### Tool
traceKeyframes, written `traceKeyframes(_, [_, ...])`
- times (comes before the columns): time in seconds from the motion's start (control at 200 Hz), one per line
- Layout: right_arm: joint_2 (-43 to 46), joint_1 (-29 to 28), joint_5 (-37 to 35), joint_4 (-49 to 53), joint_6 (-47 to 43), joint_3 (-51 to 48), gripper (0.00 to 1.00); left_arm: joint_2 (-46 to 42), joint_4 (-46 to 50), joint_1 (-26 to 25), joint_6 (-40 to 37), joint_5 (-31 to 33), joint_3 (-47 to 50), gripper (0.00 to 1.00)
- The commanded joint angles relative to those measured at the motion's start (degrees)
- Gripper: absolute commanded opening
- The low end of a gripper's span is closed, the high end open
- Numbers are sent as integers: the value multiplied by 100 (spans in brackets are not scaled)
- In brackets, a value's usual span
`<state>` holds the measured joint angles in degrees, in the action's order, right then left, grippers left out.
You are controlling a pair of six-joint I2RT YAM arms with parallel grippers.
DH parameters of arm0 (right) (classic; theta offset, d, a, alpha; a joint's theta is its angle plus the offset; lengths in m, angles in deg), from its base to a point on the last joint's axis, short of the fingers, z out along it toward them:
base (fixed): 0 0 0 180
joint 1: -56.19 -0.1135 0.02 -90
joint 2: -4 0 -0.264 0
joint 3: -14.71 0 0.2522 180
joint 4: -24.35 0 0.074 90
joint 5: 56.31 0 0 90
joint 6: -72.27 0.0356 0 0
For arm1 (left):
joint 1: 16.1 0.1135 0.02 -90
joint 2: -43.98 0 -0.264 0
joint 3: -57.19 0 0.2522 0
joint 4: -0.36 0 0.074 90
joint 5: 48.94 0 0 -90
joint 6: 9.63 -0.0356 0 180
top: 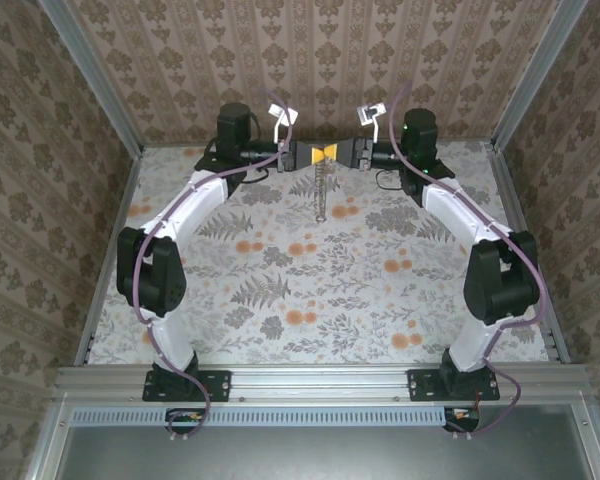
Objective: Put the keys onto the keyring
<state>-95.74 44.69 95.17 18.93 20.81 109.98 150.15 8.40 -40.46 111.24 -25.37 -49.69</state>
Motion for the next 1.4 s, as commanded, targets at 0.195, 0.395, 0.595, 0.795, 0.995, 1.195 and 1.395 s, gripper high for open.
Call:
traceKeyframes(0.195, [1054,395,-492,-752,138,-1073,43,-296,-1035,-34,556,-21,123,0])
traceKeyframes(0.395, [1390,378,-790,-1252,215,-1943,52,-417,-1358,-67,845,43,178,0])
traceKeyframes(0.595, [1350,240,-961,-1439,171,-2195,59,-474,-1398,-139,882,-6,133,0])
traceKeyframes(0.795, [1145,49,-988,-1502,140,-1958,63,-483,-1395,-224,907,-20,116,0])
traceKeyframes(0.995, [1023,-80,-929,-1466,110,-1727,62,-501,-1397,-335,934,6,106,0])
traceKeyframes(1.195, [1018,-187,-840,-1355,27,-1690,50,-496,-1431,-342,949,12,110,0])
traceKeyframes(1.395, [1170,-211,-808,-1058,-176,-1841,47,-527,-1445,-301,923,154,148,0])
